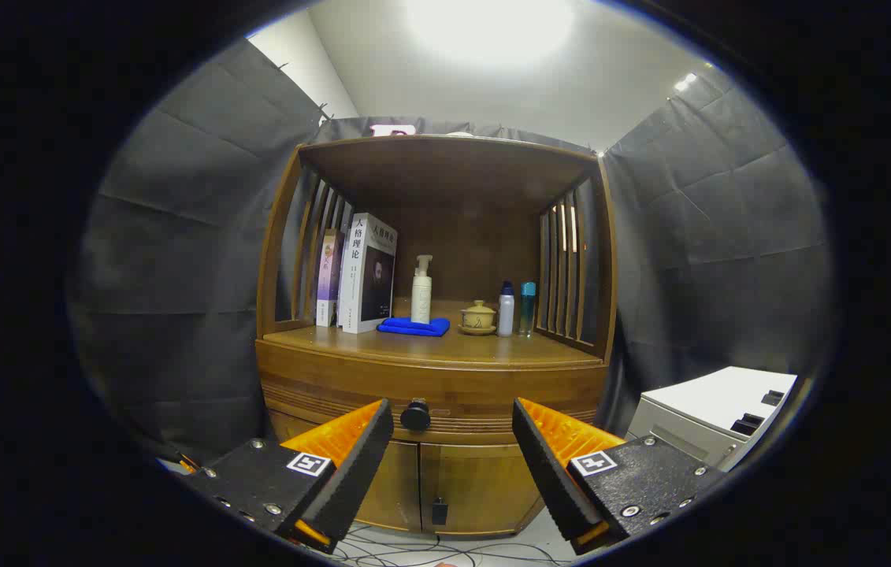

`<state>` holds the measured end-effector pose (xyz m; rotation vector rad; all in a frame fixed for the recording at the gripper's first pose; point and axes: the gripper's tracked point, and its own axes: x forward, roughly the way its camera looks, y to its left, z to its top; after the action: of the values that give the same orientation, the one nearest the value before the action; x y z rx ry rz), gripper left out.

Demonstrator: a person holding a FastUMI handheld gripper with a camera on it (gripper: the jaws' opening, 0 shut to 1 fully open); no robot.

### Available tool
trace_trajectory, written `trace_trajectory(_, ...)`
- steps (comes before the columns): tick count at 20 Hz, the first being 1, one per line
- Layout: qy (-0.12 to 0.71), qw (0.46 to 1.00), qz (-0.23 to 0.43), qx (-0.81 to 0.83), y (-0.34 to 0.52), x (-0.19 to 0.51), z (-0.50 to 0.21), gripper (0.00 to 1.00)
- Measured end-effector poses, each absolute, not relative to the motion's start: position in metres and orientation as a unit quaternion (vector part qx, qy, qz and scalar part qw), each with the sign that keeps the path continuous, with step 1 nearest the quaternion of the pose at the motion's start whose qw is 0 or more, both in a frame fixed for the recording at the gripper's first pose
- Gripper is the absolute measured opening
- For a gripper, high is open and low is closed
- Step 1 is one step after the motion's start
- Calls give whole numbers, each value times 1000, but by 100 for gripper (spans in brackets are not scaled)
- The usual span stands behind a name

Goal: Pull open the drawer, take out the items inside it, and place them on the countertop above the cabinet.

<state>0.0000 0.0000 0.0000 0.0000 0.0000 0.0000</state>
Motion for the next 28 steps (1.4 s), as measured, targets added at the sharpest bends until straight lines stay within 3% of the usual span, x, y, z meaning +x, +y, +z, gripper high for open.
trace_trajectory(20,9,1000,10,6,7,4,-2,95)
trace_trajectory(28,-2,1000,4,10,7,46,13,95)
